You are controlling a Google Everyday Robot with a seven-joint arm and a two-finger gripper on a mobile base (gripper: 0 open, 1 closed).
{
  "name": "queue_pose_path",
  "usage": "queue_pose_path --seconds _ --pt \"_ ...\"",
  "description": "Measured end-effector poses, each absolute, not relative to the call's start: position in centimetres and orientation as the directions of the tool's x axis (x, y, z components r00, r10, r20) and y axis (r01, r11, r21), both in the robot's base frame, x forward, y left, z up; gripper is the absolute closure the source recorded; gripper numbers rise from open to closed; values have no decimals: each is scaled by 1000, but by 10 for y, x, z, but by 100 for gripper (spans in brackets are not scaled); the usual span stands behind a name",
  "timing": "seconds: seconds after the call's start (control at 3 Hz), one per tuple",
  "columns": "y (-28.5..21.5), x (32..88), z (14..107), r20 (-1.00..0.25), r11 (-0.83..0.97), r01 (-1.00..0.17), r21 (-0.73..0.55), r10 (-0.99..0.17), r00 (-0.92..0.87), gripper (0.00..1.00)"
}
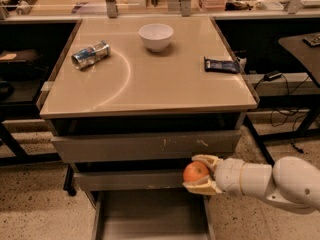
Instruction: Place orange into bottom drawer
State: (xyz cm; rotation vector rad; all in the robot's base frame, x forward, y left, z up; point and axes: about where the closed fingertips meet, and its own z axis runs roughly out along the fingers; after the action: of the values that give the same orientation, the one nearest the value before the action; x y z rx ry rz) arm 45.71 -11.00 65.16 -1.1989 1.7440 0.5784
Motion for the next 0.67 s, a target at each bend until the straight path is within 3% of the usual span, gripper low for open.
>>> queue_pose_path --seconds 0.67 --pt "-108 450 634 -873 420 -904 -84 -469 -137 100"
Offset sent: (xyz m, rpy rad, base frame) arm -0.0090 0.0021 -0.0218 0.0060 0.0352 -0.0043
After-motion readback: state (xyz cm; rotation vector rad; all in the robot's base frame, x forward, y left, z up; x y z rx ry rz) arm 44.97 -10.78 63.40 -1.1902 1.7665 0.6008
